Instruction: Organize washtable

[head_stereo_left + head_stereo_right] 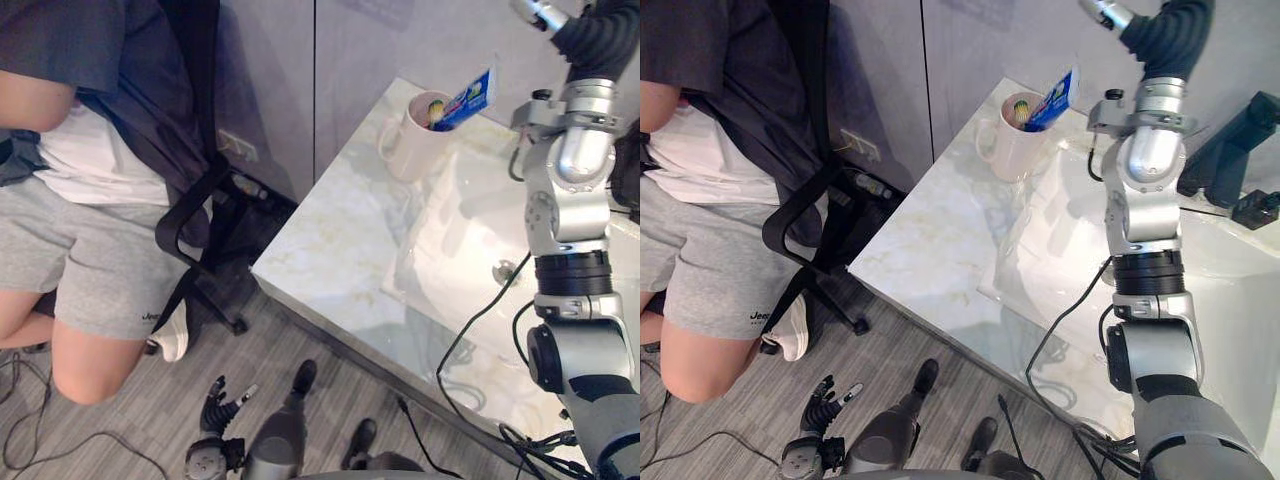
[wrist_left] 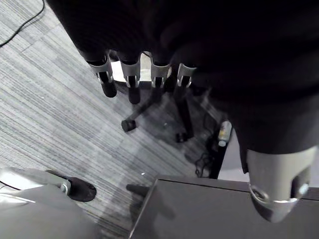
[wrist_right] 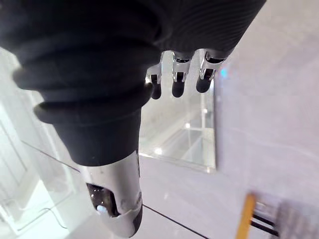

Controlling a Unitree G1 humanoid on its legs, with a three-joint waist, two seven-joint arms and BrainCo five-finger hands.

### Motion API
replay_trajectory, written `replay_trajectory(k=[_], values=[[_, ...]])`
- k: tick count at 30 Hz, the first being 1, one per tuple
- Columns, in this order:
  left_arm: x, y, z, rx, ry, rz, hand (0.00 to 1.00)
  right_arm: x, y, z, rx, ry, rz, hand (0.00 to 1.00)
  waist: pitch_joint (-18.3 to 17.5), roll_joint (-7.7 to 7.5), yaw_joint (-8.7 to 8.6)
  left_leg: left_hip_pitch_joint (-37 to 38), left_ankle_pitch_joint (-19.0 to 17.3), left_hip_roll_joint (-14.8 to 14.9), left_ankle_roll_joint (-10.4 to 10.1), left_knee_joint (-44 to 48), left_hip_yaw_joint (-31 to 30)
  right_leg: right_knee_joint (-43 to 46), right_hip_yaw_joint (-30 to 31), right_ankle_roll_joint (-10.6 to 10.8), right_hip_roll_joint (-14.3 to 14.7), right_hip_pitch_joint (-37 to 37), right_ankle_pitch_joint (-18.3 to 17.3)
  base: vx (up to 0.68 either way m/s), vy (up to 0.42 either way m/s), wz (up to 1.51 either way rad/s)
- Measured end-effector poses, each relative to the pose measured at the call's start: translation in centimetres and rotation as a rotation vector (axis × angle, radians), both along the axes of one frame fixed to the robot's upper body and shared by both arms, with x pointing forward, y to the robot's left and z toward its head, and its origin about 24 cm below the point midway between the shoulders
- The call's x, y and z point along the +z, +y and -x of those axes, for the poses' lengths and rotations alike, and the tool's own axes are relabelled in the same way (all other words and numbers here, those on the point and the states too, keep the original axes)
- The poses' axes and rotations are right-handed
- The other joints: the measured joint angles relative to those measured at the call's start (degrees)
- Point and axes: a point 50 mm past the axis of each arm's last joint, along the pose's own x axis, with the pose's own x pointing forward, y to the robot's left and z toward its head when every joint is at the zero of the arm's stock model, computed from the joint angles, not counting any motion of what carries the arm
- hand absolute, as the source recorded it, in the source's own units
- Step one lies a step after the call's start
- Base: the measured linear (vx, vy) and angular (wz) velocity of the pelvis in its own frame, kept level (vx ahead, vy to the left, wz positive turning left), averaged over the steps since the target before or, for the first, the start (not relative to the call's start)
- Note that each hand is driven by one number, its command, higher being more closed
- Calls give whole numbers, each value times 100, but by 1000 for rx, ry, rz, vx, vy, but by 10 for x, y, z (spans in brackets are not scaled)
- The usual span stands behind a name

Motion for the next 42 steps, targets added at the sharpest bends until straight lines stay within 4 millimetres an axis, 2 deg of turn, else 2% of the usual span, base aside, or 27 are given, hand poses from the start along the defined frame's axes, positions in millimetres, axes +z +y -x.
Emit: replay_trajectory(k=[4,6,7,8,10,11,13,14,16,18,19,20,22,23,24,25,27,28,30,31,32,34,37,42], values=[[-3,3,5,14,26,-2,0,-2,-16,18,-50,-36,29,0,-161,-40,-113,80,-21,24,13,-3,145,4,133,-3,-7,-21,6,-42,20,-18],[-5,7,10,38,46,-4,0,-7,-34,37,-122,-68,43,0,-325,-71,-246,82,-25,30,18,-4,178,5,208,-3,-8,-41,8,-23,16,-9],[-6,8,11,43,52,-4,0,-9,-39,43,-156,-75,48,0,-365,-85,-253,82,-33,37,23,-4,208,6,247,-5,-7,-55,9,-1,12,-19],[-7,9,13,51,59,-5,0,-12,-53,57,-231,-92,47,0,-421,-111,-284,106,-47,48,26,-4,266,3,282,-7,-7,-56,20,-2,6,-21],[-7,14,18,81,64,-11,0,-20,-81,86,-396,-117,28,0,-493,-150,-465,128,-58,50,29,-4,308,6,309,-5,-12,-55,21,-1,5,-14],[-7,14,19,84,66,-14,0,-23,-88,95,-450,-123,23,0,-500,-160,-519,138,-64,53,30,-4,329,6,339,-4,-13,-54,22,-1,9,-21],[-8,19,27,106,87,-27,0,-35,-126,136,-686,-140,-31,0,-601,-204,-724,171,-114,76,29,-7,500,1,511,2,-18,-96,33,0,11,-35],[-9,19,29,114,94,-28,0,-40,-135,148,-745,-141,-53,0,-645,-207,-770,170,-127,84,29,-7,541,-1,562,2,-21,-123,33,22,4,-37],[-14,20,38,147,132,-20,0,-69,-162,188,-947,-113,-163,0,-852,-202,-1015,195,-182,97,32,-7,680,-3,673,7,-28,-150,38,51,-9,-35],[-16,17,43,167,147,-6,0,-108,-173,210,-1052,-2,-258,0,-985,-192,-1165,284,-238,118,32,-3,787,4,801,8,-29,-133,38,53,-17,-36],[-17,14,42,193,145,11,0,-137,-175,227,-1110,102,-313,0,-1066,-162,-1229,317,-260,130,27,-1,843,2,858,8,-31,-132,37,47,-19,-33],[-18,12,40,203,140,21,0,-152,-175,235,-1136,158,-340,0,-1089,-139,-1237,345,-275,146,27,-1,929,5,899,8,-30,-130,35,20,-16,-39],[-20,0,37,216,134,58,0,-209,-164,260,-1185,367,-497,0,-1168,-17,-1276,471,-329,205,10,-1,1129,62,932,15,-37,-121,-6,-17,-12,-40],[-21,-3,37,218,137,68,0,-222,-160,265,-1198,414,-541,0,-1191,22,-1312,500,-343,217,11,-1,1159,96,932,51,-39,-119,-52,-31,-17,-36],[-22,-10,38,222,145,88,0,-248,-151,274,-1206,523,-628,0,-1213,64,-1334,587,-389,256,4,-1,1282,167,930,34,-47,-106,-90,-29,-18,-33],[-23,-11,38,222,147,91,0,-261,-146,277,-1203,579,-668,0,-1216,71,-1327,641,-417,283,-2,0,1350,195,927,8,-50,-99,-107,-27,-18,-54],[-23,-16,36,198,150,97,0,-320,-122,283,-1155,840,-824,0,-1226,173,-1315,833,-554,365,-51,-4,1611,305,897,-3,-70,-59,-125,-32,-17,-56],[-23,-17,35,195,150,100,0,-335,-114,284,-1130,906,-870,0,-1217,199,-1312,873,-572,383,-55,-5,1678,351,900,2,-74,-55,-143,-64,-17,-43],[-24,-27,32,145,153,113,0,-393,-77,287,-989,1188,-1032,0,-1179,316,-1313,969,-607,417,-45,-35,1838,509,889,34,-101,-54,-226,-49,-8,-29],[-24,-29,31,132,154,116,0,-403,-69,285,-949,1247,-1046,0,-1171,343,-1314,980,-612,420,-43,-35,1872,525,896,35,-105,-60,-233,-6,4,-18],[-24,-35,29,105,155,125,0,-421,-53,281,-846,1361,-1064,0,-1147,394,-1300,996,-619,421,-39,-36,1916,547,901,44,-115,-68,-243,20,10,-13],[-23,-42,21,58,147,132,0,-448,-17,278,-632,1578,-1043,0,-1104,445,-1151,1055,-637,425,-34,-37,1997,595,936,49,-128,-92,-268,56,5,-10],[-23,-41,20,21,154,117,0,-467,8,281,-465,1751,-1002,0,-1094,437,-1017,1090,-684,404,-60,-38,1998,591,932,100,-154,-48,-298,76,-5,2],[-29,-39,26,-35,212,82,0,-478,17,290,-395,1886,-932,0,-1059,412,-1006,1188,-721,330,-45,-38,1942,575,894,127,-220,98,-320,101,-3,5]])
